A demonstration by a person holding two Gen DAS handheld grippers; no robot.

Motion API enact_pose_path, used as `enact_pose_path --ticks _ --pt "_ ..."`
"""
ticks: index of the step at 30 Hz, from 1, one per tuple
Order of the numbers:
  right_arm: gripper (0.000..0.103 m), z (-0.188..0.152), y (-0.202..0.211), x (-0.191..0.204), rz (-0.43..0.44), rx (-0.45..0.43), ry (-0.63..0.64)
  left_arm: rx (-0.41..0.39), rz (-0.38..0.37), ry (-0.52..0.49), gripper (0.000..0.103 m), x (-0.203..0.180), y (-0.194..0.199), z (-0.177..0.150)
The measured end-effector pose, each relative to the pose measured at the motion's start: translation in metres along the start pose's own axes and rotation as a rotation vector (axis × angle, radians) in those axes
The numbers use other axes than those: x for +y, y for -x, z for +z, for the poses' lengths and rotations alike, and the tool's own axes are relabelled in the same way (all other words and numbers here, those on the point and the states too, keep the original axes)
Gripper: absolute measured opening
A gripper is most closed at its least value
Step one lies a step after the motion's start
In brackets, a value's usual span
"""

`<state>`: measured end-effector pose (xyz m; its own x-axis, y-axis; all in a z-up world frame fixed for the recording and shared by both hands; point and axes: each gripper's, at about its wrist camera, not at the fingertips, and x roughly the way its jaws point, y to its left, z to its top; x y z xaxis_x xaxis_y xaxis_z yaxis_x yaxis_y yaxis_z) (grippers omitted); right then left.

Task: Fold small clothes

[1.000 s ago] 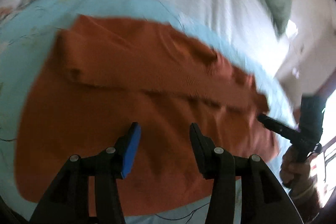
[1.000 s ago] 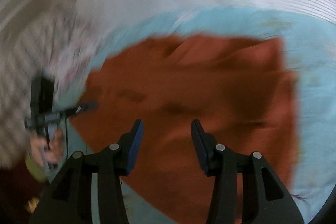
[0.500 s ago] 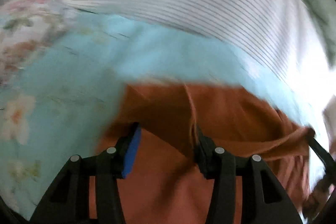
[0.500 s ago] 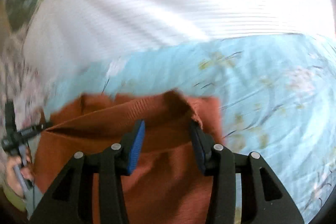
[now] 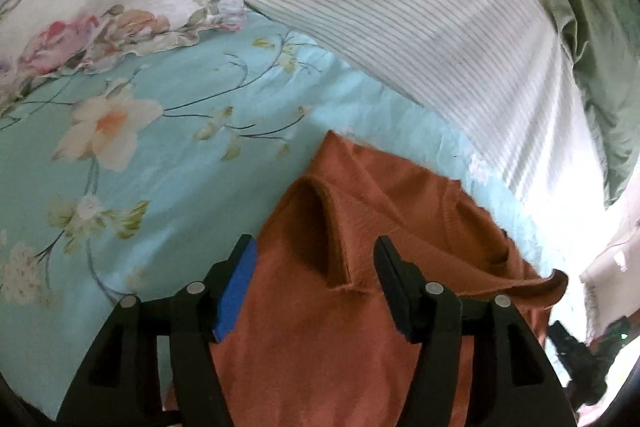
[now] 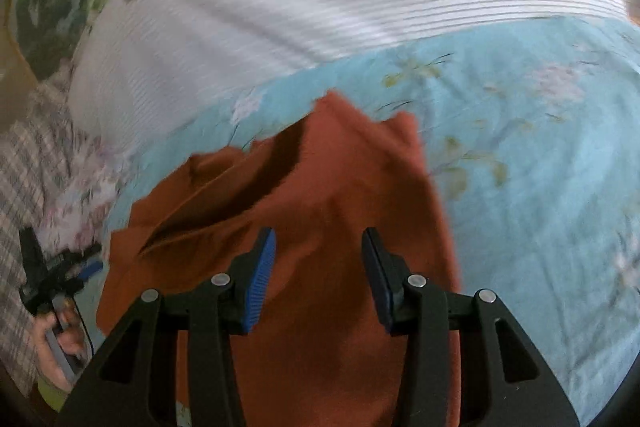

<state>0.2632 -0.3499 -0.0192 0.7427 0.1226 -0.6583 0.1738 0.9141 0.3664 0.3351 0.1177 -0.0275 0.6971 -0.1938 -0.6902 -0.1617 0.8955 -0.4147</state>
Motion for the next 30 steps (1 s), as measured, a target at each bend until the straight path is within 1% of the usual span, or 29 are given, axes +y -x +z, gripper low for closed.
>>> enact_pose_path --ticks 2,3,5,7,9,10,12,13,14,16,17,20,21,23,24,25,26,27,30 --pt "0.046 0.007 -0.015 0.008 0.016 0.028 0.020 0.028 -0.011 -0.032 0.062 -0.015 -0.013 0.011" --pt "0.046 0.012 -0.022 0.010 0.019 0.034 0.017 0.028 -0.015 -0.042 0.062 -0.019 -0.015 0.013" --pt "0.046 0.020 -0.030 0.013 0.018 0.035 0.013 0.059 -0.028 -0.060 0.060 -0.031 -0.021 0.022" --pt "0.046 0.030 -0.035 0.015 0.015 0.014 0.014 0.074 -0.100 -0.081 0.060 -0.043 -0.016 0.024" --pt "0.046 0.037 -0.041 0.015 0.010 0.005 0.012 0.092 -0.178 -0.128 0.063 -0.059 -0.006 0.012" --pt "0.046 0.041 -0.044 0.014 0.011 0.001 0.011 0.119 -0.217 -0.155 0.063 -0.067 -0.004 0.002" --pt "0.046 0.048 -0.051 0.012 0.009 -0.011 0.006 0.204 -0.299 -0.197 0.063 -0.082 -0.011 -0.025" --pt "0.046 0.051 -0.052 0.010 0.006 -0.019 -0.001 0.243 -0.324 -0.217 0.063 -0.089 -0.017 -0.036" --pt "0.046 0.054 -0.053 0.008 0.007 -0.028 -0.012 0.281 -0.317 -0.255 0.063 -0.098 -0.028 -0.049" --pt "0.046 0.059 -0.051 0.002 0.001 -0.043 -0.036 0.287 -0.236 -0.296 0.061 -0.106 -0.046 -0.057" --pt "0.046 0.060 -0.048 -0.001 -0.003 -0.048 -0.047 0.281 -0.197 -0.291 0.057 -0.105 -0.057 -0.053" --pt "0.046 0.058 -0.026 -0.008 0.020 -0.073 -0.073 0.225 -0.136 -0.200 0.054 -0.087 -0.076 -0.022" --pt "0.046 0.055 -0.015 -0.009 0.023 -0.082 -0.072 0.194 -0.116 -0.164 0.054 -0.079 -0.076 -0.008" --pt "0.049 0.046 0.003 -0.010 0.040 -0.099 -0.081 0.119 -0.038 -0.114 0.055 -0.064 -0.068 0.013" --pt "0.054 0.037 0.015 -0.009 0.062 -0.108 -0.089 0.092 -0.012 -0.091 0.056 -0.057 -0.062 0.021" --pt "0.056 0.030 0.022 -0.008 0.074 -0.112 -0.092 0.073 -0.007 -0.061 0.059 -0.048 -0.055 0.026" --pt "0.056 0.024 0.028 -0.007 0.086 -0.114 -0.092 0.056 -0.025 -0.022 0.059 -0.037 -0.044 0.027" --pt "0.056 0.013 0.035 -0.004 0.105 -0.114 -0.092 0.050 -0.035 -0.004 0.060 -0.032 -0.037 0.023" --pt "0.056 -0.013 0.046 0.002 0.147 -0.096 -0.101 0.057 -0.051 -0.002 0.060 -0.021 -0.011 -0.003"
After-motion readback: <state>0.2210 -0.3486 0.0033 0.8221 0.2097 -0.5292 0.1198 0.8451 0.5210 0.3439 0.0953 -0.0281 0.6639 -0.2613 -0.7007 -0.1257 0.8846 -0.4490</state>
